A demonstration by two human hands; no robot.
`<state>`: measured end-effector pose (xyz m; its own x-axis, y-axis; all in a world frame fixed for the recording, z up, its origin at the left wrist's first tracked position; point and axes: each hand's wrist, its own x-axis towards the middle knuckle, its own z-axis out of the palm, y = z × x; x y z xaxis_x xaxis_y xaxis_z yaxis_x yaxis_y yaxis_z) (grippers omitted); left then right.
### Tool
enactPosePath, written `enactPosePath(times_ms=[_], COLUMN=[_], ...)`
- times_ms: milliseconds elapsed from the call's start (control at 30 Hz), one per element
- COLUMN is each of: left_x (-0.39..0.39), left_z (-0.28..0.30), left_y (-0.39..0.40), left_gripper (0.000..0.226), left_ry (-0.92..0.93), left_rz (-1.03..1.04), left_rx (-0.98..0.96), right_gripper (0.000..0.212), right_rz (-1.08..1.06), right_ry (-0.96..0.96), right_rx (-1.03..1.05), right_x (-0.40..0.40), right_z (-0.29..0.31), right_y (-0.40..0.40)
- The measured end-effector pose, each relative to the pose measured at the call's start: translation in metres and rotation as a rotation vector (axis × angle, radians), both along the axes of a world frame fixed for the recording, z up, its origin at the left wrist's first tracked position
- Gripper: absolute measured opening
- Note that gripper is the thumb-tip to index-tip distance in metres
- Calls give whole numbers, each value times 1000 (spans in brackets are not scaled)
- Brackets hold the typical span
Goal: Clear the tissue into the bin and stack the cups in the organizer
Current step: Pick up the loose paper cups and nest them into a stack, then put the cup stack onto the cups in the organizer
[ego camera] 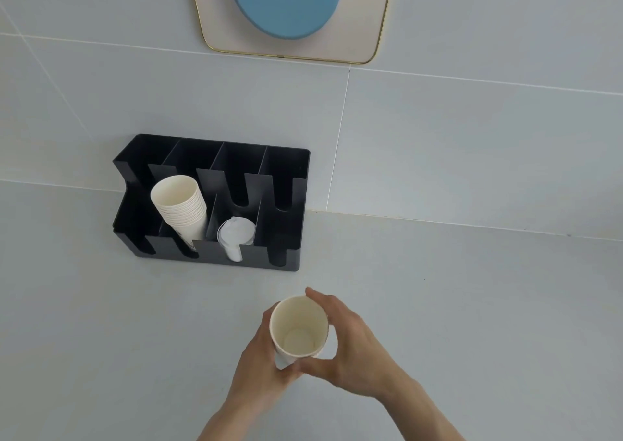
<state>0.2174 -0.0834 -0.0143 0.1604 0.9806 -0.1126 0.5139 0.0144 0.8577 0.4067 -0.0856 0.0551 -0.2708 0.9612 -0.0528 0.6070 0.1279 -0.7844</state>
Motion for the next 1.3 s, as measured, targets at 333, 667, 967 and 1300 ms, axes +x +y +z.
enactPosePath(times_ms=[333, 667, 967, 1300], left_x=[0, -11, -63, -31], left_z=[3, 20, 62, 85], left_y=[1, 1, 16, 35], left_gripper=[102, 117, 56, 27], left_ry=[-19, 60, -125, -145], left_rz=[-8, -88, -36, 134], left_rx=[-23, -132, -551, -617], right_gripper=[97, 101, 50, 17], right_rz=[-14, -113, -444, -389], right_ry=[-73, 36, 292, 247], right_rx=[-74, -139, -458, -569], right_x=[2, 3, 18, 7], right_z=[-13, -12, 3, 17], right_y=[2, -6, 0, 10])
